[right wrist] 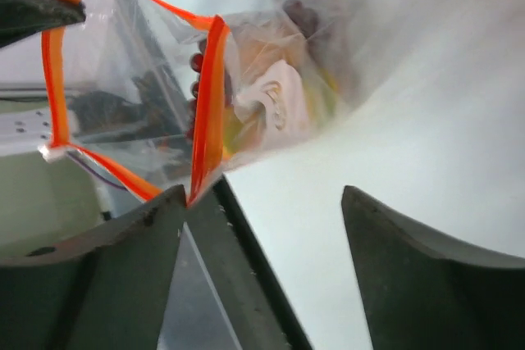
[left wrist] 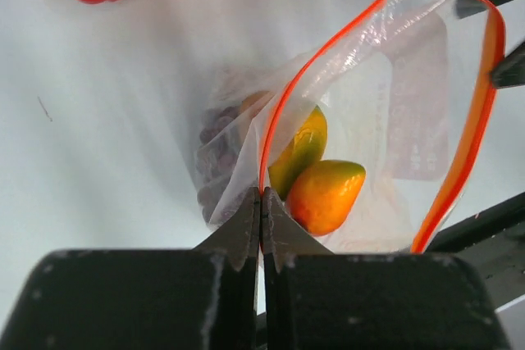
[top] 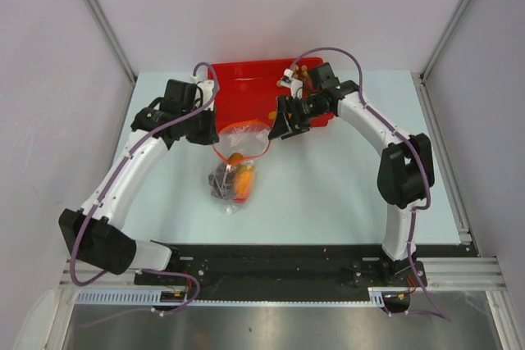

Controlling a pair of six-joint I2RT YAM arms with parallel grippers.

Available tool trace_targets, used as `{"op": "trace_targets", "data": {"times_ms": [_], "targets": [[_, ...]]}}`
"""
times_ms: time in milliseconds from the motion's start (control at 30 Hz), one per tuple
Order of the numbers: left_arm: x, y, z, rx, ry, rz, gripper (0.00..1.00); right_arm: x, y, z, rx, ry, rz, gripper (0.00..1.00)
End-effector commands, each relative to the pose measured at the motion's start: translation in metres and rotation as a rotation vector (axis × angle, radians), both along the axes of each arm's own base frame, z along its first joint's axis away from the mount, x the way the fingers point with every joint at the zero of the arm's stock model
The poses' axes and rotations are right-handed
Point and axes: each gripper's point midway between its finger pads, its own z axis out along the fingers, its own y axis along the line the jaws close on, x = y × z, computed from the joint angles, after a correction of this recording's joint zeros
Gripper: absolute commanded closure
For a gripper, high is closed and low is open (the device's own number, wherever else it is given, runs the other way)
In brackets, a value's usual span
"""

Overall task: Place the food in the zip-top bag and seal the zipper
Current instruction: Place the zipper food storage bag at the center of the board, then pick up the fake fruit from the bin.

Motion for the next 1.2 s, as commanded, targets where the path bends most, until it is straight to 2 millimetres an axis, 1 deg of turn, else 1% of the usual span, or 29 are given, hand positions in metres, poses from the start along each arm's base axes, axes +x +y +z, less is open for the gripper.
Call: {"op": "trace_targets", "data": {"times_ms": [0, 33, 67, 100, 133, 167, 200, 267, 300, 333, 367, 400, 433, 467, 567, 633, 667, 767, 800, 867, 967, 1067, 1100, 1133, 1167], "targets": [[0.014, -0.016, 0.016, -0.116, -0.050, 0.006, 1.00, 0.028, -0.032, 0.035, -0.003, -0.150, -0.051, 0.14], [0.014, -0.017, 0.016, -0.128, -0.052, 0.008, 1.00, 0.040, -0.047, 0.046, 0.002, -0.187, -0.104, 0.10], [0.015, -0.018, 0.016, -0.134, -0.052, 0.011, 1.00, 0.055, -0.055, 0.055, 0.017, -0.237, -0.144, 0.10], [0.015, -0.020, 0.017, -0.145, -0.055, 0.005, 1.00, 0.067, -0.065, 0.057, 0.005, -0.262, -0.192, 0.09], [0.016, -0.022, 0.017, -0.152, -0.055, 0.006, 1.00, 0.078, -0.074, 0.063, 0.000, -0.301, -0.235, 0.08], [0.017, -0.023, 0.018, -0.156, -0.055, 0.004, 1.00, 0.096, -0.085, 0.065, -0.013, -0.349, -0.289, 0.08], [0.018, -0.023, 0.019, -0.161, -0.057, 0.004, 1.00, 0.113, -0.097, 0.061, -0.077, -0.398, -0.353, 0.08], [0.020, -0.026, 0.023, -0.179, -0.071, 0.000, 1.00, 0.137, -0.106, 0.047, -0.152, -0.459, -0.399, 0.09], [0.021, -0.027, 0.025, -0.187, -0.074, 0.003, 1.00, 0.150, -0.115, 0.039, -0.220, -0.485, -0.450, 0.09], [0.022, -0.028, 0.028, -0.195, -0.081, 0.003, 1.00, 0.162, -0.116, 0.025, -0.259, -0.490, -0.463, 0.09], [0.022, -0.029, 0.029, -0.200, -0.082, 0.003, 1.00, 0.170, -0.117, 0.020, -0.291, -0.512, -0.475, 0.09], [0.023, -0.030, 0.030, -0.204, -0.081, 0.007, 1.00, 0.180, -0.125, 0.013, -0.346, -0.525, -0.520, 0.09], [0.023, -0.030, 0.030, -0.205, -0.082, 0.009, 1.00, 0.188, -0.126, 0.010, -0.367, -0.551, -0.514, 0.08], [0.023, -0.030, 0.030, -0.205, -0.082, 0.009, 1.00, 0.196, -0.125, -0.003, -0.384, -0.558, -0.508, 0.08], [0.024, -0.030, 0.029, -0.203, -0.080, 0.010, 1.00, 0.212, -0.125, -0.019, -0.437, -0.618, -0.503, 0.08], [0.025, -0.029, 0.029, -0.200, -0.081, 0.012, 1.00, 0.221, -0.124, -0.022, -0.488, -0.685, -0.498, 0.07], [0.026, -0.030, 0.030, -0.202, -0.087, 0.011, 1.00, 0.223, -0.123, -0.029, -0.510, -0.694, -0.491, 0.07], [0.025, -0.030, 0.030, -0.208, -0.087, 0.010, 1.00, 0.230, -0.119, -0.032, -0.572, -0.769, -0.481, 0.07], [0.025, -0.030, 0.030, -0.208, -0.087, 0.012, 1.00, 0.232, -0.120, -0.036, -0.600, -0.779, -0.486, 0.07], [0.025, -0.030, 0.029, -0.206, -0.083, 0.012, 1.00, 0.237, -0.121, -0.037, -0.646, -0.816, -0.502, 0.06], [0.024, -0.030, 0.028, -0.210, -0.082, 0.011, 1.00, 0.242, -0.126, -0.048, -0.670, -0.819, -0.506, 0.03], [0.023, -0.030, 0.029, -0.214, -0.092, 0.009, 1.00, 0.246, -0.129, -0.067, -0.688, -0.786, -0.498, 0.02], [0.023, -0.030, 0.029, -0.215, -0.090, 0.010, 1.00, 0.250, -0.128, -0.064, -0.679, -0.787, -0.501, 0.03], [0.023, -0.030, 0.029, -0.214, -0.092, 0.009, 1.00, 0.248, -0.128, -0.080, -0.689, -0.750, -0.486, 0.03], [0.023, -0.030, 0.029, -0.212, -0.092, 0.007, 1.00, 0.249, -0.128, -0.085, -0.664, -0.718, -0.490, 0.02]]}}
